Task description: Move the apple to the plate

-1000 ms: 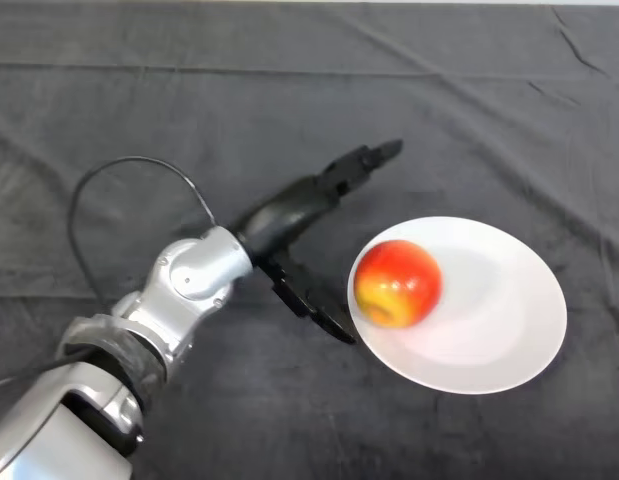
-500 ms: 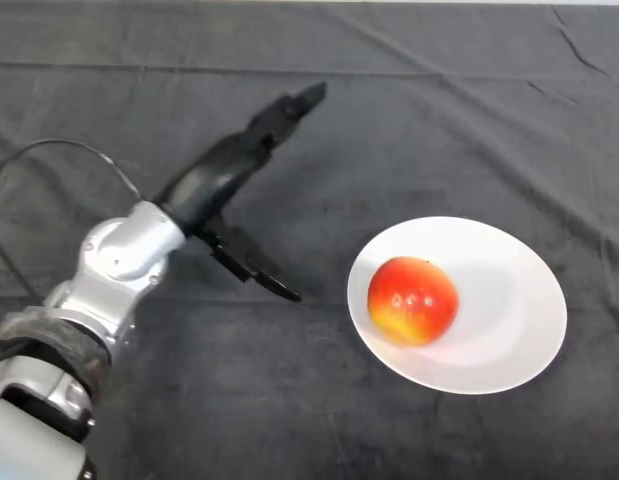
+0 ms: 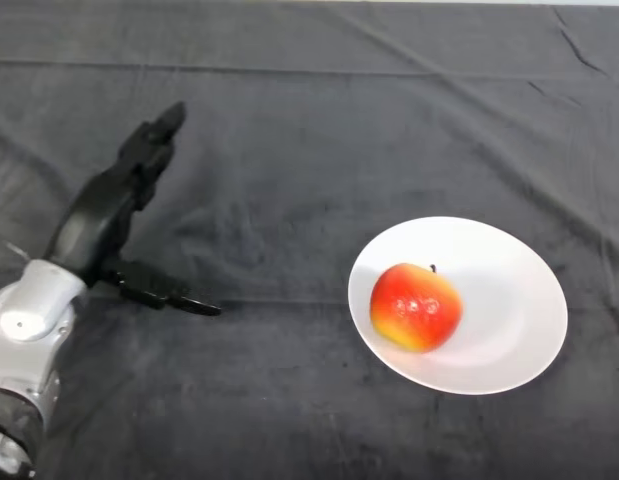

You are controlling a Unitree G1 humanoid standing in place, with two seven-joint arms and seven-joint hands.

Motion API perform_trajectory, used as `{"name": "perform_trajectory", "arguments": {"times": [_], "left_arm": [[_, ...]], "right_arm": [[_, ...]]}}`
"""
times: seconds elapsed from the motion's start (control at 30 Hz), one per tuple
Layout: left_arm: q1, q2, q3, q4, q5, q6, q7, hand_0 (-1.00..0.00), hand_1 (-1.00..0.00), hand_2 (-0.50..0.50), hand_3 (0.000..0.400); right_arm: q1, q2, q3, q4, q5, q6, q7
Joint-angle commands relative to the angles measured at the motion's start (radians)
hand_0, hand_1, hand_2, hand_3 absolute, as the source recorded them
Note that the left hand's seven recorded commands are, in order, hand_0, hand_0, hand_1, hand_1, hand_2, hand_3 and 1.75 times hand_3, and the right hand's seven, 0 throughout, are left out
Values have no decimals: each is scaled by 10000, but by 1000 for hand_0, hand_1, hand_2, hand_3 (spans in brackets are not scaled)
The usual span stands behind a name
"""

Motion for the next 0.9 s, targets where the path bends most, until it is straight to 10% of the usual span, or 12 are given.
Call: {"name": "perform_trajectory", "arguments": {"times": [0.03, 0.9], "left_arm": [[378, 765, 474, 218, -338, 122, -120, 0, 0, 0, 0], [1380, 2049, 3464, 875, -1658, 1822, 321, 0, 0, 0, 0]], "right_arm": [[787, 564, 264, 537, -118, 91, 152], [785, 563, 264, 540, -118, 92, 153]]}}
